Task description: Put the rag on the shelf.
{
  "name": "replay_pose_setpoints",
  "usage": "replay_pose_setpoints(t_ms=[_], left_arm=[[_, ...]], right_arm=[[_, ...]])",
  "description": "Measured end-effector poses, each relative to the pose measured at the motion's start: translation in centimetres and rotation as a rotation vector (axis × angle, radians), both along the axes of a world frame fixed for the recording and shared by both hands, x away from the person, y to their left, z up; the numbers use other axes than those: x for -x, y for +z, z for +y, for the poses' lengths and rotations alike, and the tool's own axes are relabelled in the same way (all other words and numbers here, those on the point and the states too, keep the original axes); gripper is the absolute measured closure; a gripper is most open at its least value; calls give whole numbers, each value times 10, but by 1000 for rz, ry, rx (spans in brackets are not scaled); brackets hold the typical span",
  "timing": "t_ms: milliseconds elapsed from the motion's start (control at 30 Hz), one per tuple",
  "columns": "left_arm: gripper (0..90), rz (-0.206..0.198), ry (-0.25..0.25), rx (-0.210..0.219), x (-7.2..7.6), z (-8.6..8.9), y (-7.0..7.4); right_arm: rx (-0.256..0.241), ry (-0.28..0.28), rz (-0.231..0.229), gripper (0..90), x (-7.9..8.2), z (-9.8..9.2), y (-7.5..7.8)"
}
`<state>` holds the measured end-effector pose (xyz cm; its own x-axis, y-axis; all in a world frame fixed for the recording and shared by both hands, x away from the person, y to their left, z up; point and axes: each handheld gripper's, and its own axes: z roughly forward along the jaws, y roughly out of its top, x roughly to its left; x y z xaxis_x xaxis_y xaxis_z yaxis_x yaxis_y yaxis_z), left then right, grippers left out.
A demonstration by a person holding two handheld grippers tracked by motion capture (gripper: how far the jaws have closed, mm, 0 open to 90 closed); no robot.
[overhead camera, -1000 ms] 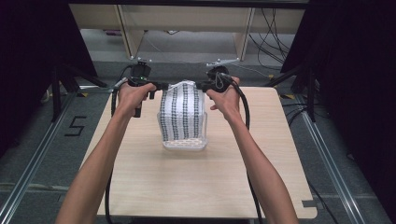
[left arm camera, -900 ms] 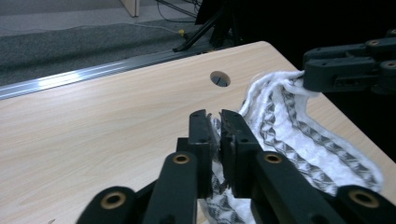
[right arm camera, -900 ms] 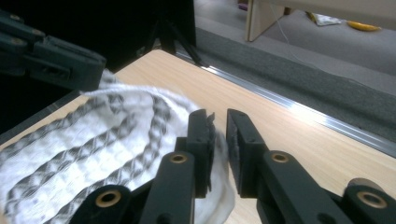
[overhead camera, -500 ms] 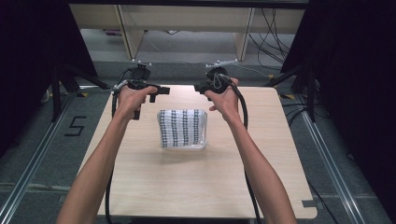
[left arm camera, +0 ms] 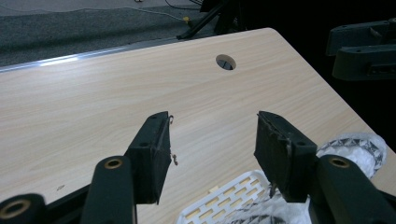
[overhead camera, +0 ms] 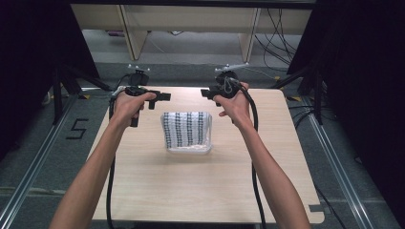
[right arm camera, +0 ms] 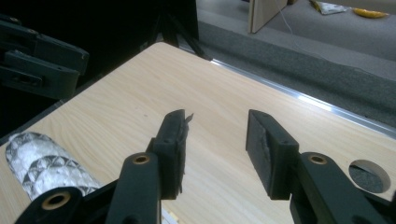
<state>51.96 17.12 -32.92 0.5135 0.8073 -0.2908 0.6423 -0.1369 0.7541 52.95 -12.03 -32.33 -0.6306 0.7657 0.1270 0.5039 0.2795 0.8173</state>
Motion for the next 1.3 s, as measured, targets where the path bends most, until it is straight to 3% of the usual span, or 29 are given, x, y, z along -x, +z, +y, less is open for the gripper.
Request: replay_pose_setpoints(t_ms=[200,233,400,467,500,533,600,733,833,1000,1100,1133,1167,1300], left_arm=[[438,-7,-15,-1,7,4,-1],[436,-9,-13,-4,8,5,0],[419,-15,-12,-24,15,6,0],[417,-15,-17,-27,18,7,0],[413,-14,-19,-27,19,7,0],[413,-17,-27,-32,20,7,0],[406,-19,-36,-32,22,6,0],[402,-30,-48,-28,27,4,2],[398,-42,-56,-15,30,3,3],[380,-57,-68,-6,37,3,8],[358,-75,-83,25,45,1,9],[348,-79,-96,20,48,1,9],[337,-81,-98,21,50,1,9],[291,-79,-114,21,60,-1,7]], right_arm=[[-11,6,8,575,5,-5,0],[2,23,-11,571,5,-7,1],[5,-5,16,562,11,-11,1],[-1,8,9,561,11,-14,-1],[19,13,-9,554,10,-16,-1],[3,-1,15,552,12,-16,-1],[3,1,2,550,14,-19,2],[11,0,8,548,16,-20,4],[26,23,-22,543,16,-21,3],[12,12,3,520,22,-21,7],[13,17,-10,487,26,-23,8],[29,27,-38,481,26,-25,8],[7,26,-14,470,29,-25,8],[-2,37,-28,432,35,-29,9]])
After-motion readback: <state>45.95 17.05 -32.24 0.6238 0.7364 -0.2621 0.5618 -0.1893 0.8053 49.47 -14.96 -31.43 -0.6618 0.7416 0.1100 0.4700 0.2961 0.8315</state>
